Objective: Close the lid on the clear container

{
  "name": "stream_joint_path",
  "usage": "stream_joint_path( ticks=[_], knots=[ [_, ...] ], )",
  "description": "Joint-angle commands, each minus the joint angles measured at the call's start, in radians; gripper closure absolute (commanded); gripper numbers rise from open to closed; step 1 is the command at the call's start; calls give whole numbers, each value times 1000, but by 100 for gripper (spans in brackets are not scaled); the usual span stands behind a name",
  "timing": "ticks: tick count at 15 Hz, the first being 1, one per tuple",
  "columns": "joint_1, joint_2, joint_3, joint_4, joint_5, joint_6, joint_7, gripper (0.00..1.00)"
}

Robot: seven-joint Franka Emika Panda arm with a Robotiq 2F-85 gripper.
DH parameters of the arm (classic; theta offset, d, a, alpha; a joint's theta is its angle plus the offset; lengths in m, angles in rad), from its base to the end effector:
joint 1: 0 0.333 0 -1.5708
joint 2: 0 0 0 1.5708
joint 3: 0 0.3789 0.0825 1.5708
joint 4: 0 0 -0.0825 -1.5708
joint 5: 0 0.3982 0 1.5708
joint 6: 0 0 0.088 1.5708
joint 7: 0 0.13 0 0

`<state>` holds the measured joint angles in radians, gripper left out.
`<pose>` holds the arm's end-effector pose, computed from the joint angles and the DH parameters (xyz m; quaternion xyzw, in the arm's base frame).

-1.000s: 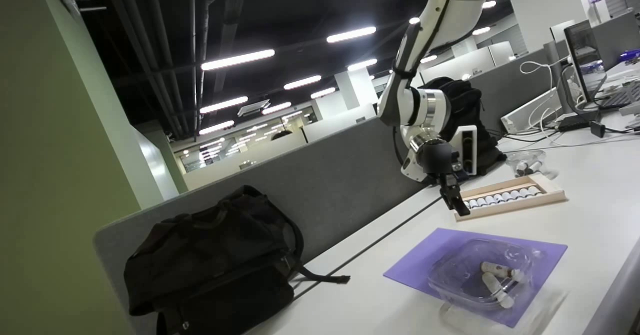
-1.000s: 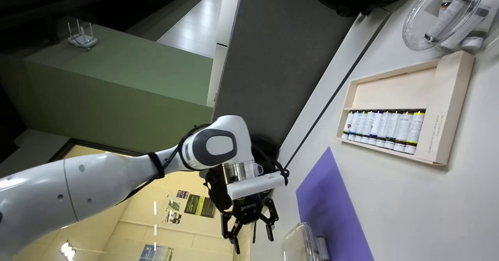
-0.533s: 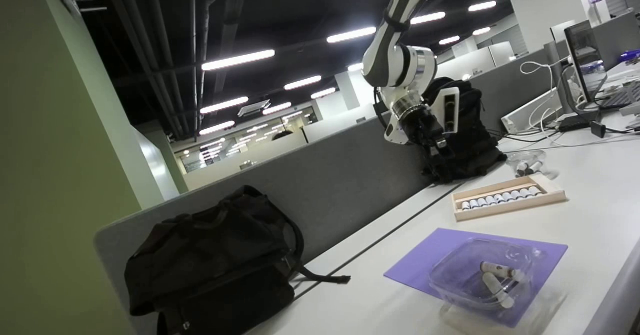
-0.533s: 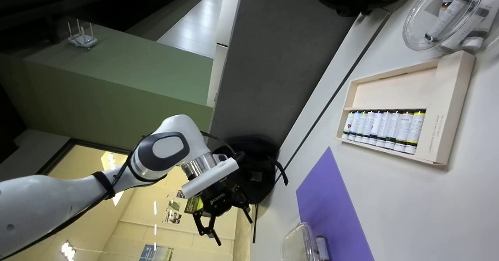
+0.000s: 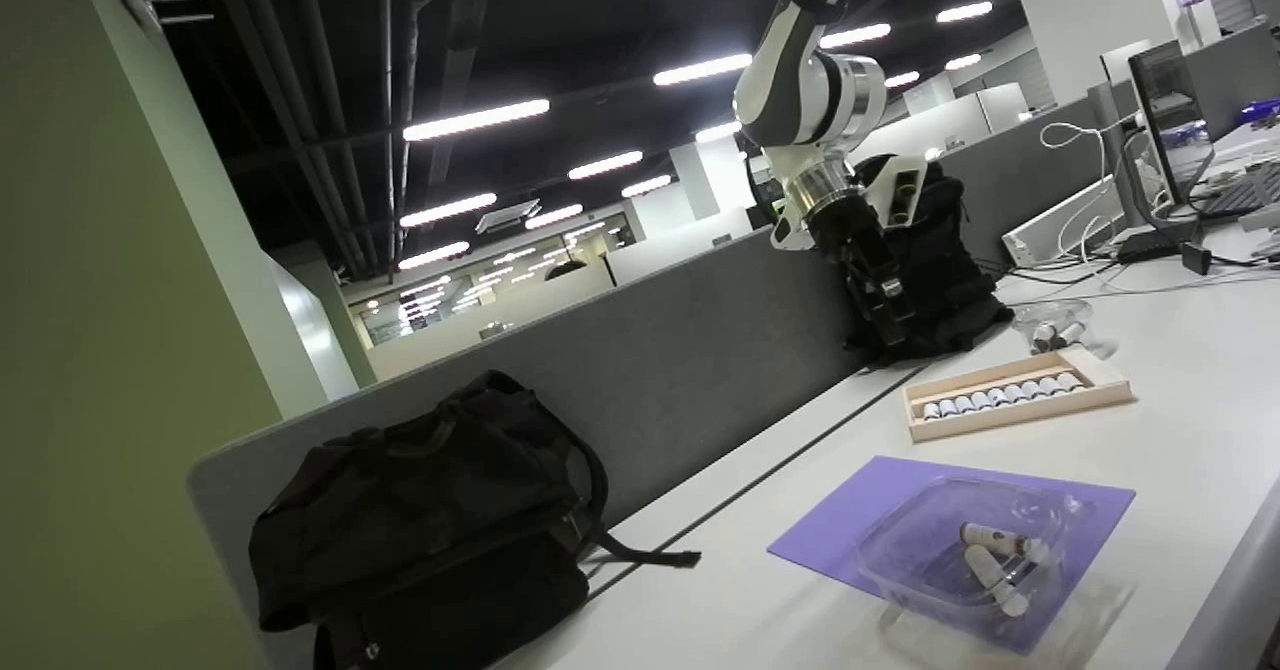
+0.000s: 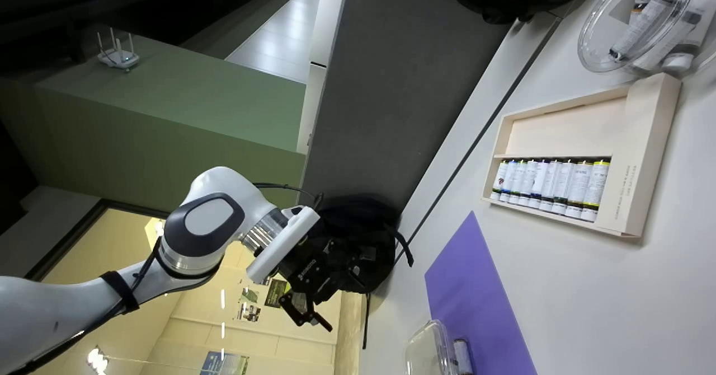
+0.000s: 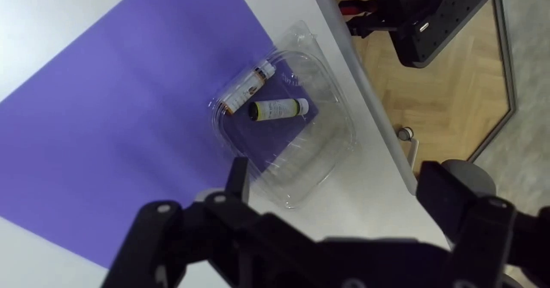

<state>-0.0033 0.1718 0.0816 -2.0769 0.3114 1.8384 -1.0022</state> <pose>0.5359 0.0724 0.3570 -0.8645 -0.4372 0.1157 0.2195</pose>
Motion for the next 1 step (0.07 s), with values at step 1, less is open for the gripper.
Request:
stream_joint_path(
  ticks=[1],
  knots=[
    [1, 4, 0, 2, 0, -3, 0, 0]
  ],
)
